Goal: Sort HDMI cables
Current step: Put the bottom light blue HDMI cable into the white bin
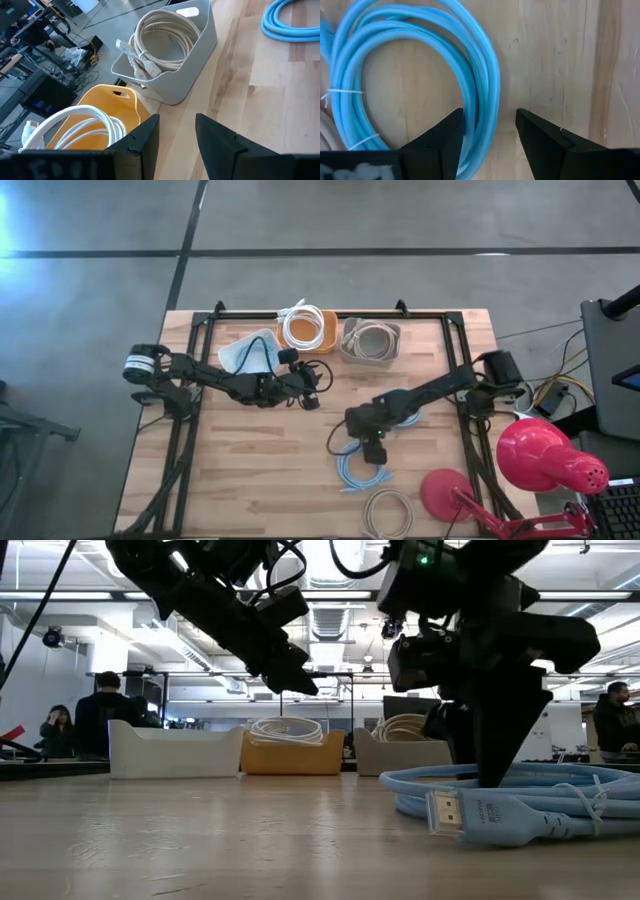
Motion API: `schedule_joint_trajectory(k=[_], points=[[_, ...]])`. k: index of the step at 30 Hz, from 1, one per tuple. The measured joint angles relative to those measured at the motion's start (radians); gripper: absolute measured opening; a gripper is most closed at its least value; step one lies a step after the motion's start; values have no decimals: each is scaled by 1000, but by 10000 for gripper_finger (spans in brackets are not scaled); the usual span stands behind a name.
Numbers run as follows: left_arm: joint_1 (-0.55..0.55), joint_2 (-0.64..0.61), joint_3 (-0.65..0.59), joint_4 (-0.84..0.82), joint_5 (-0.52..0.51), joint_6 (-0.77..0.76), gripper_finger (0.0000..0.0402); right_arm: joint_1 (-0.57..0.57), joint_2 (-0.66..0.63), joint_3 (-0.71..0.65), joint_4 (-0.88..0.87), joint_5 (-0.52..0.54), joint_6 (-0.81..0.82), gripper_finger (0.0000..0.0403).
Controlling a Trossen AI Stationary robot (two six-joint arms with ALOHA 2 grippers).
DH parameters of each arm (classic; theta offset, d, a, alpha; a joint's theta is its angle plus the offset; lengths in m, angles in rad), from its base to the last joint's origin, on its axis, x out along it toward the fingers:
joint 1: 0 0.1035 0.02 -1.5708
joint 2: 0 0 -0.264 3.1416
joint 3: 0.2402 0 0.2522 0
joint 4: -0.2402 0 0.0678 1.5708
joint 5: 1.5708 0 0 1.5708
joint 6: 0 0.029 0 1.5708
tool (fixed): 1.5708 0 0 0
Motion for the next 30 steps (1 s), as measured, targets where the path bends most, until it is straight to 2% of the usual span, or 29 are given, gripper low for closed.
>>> schedule_joint_trajectory(k=[5,8,18,23,30], points=[[0,0,0,-3,1,1,140,15,47,73,-102,13,-58,181],[0,0,0,-9,1,1,140,24,48,98,-138,74,-87,165],[-1,0,0,-23,3,-28,140,22,48,178,-143,140,-173,23],[-1,0,0,-25,64,-169,140,19,48,213,-167,360,-198,18],[1,0,0,-24,327,-221,140,-11,44,246,-197,713,-197,17]])
